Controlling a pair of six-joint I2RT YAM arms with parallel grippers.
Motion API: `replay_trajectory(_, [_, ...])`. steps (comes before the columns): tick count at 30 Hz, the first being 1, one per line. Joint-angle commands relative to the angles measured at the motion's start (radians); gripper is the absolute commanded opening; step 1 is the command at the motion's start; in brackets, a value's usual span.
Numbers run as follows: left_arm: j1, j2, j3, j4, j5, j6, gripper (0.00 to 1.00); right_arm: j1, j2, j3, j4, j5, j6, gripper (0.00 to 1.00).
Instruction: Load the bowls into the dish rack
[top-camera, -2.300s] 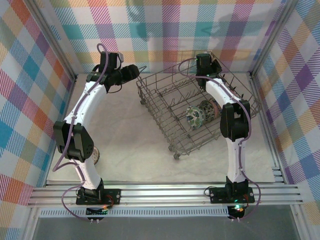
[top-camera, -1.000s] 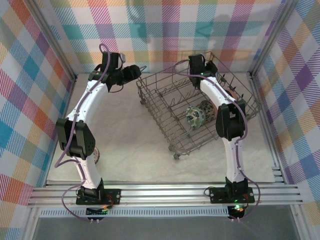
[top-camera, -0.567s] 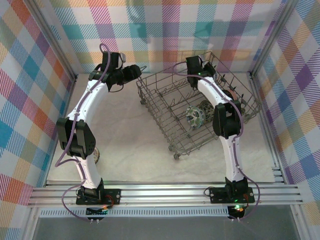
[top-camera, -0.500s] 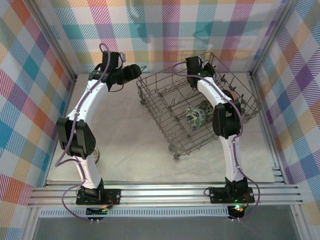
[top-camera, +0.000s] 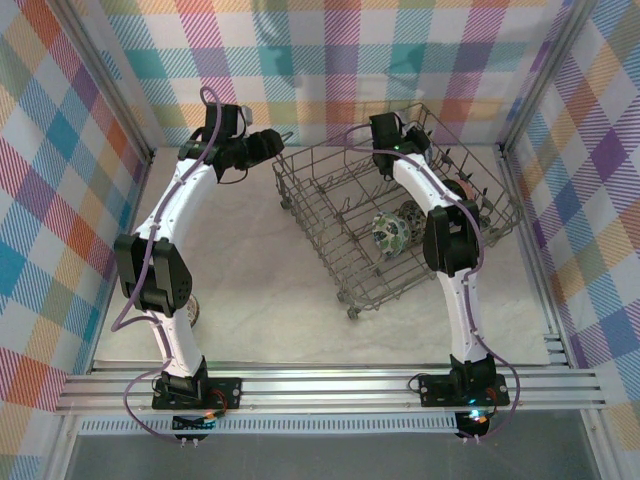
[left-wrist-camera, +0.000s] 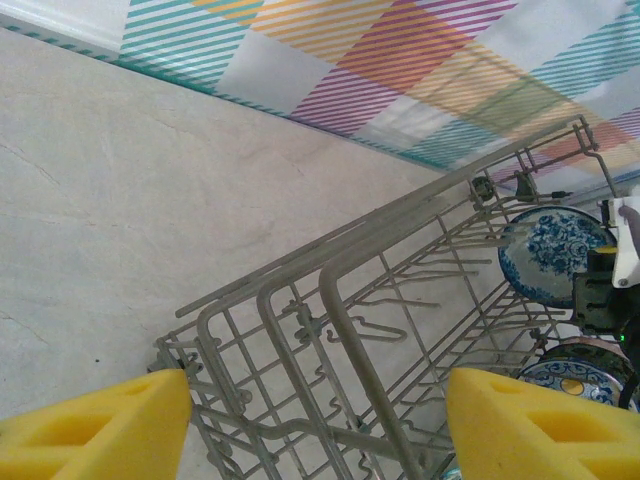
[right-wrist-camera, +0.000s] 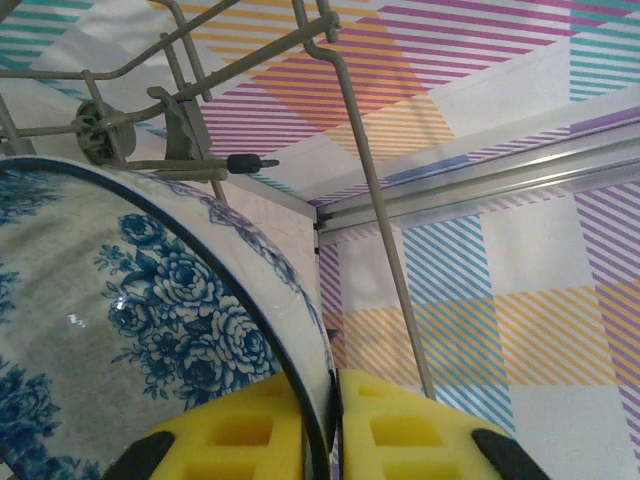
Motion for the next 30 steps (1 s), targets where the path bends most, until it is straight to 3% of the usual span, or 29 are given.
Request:
replay_trajectory(1, [0.014,0.006,0.035,-0.007,0.013,-0.009,0.68,0.006,0.032,0.046,0.02,0.014,-0.022,0.18])
replay_trajectory(6, [0.015,0.003,0.029,-0.011,0.01,-0.01,0.68,0.006,0.05,0.064,0.032,0.009,-0.043,0.27])
replay_trajectory(20, [0.016,0.004,0.022,-0.017,0.006,-0.023,0.68,0.005,0.076,0.077,0.025,-0.051,-0.048,0.35])
replay_trajectory(25, [0.016,-0.014,0.002,-0.022,0.003,-0.03,0.68,0.006,0.048,0.077,0.01,-0.078,-0.036,0.48])
replay_trajectory(28, [0.016,-0.026,-0.013,-0.033,0.004,-0.031,0.68,0.009,0.015,0.079,-0.059,-0.133,0.014,0.66])
replay_trajectory(30, [0.016,-0.037,-0.027,-0.033,0.002,-0.031,0.68,0.01,-0.002,0.08,-0.094,-0.158,0.043,0.71])
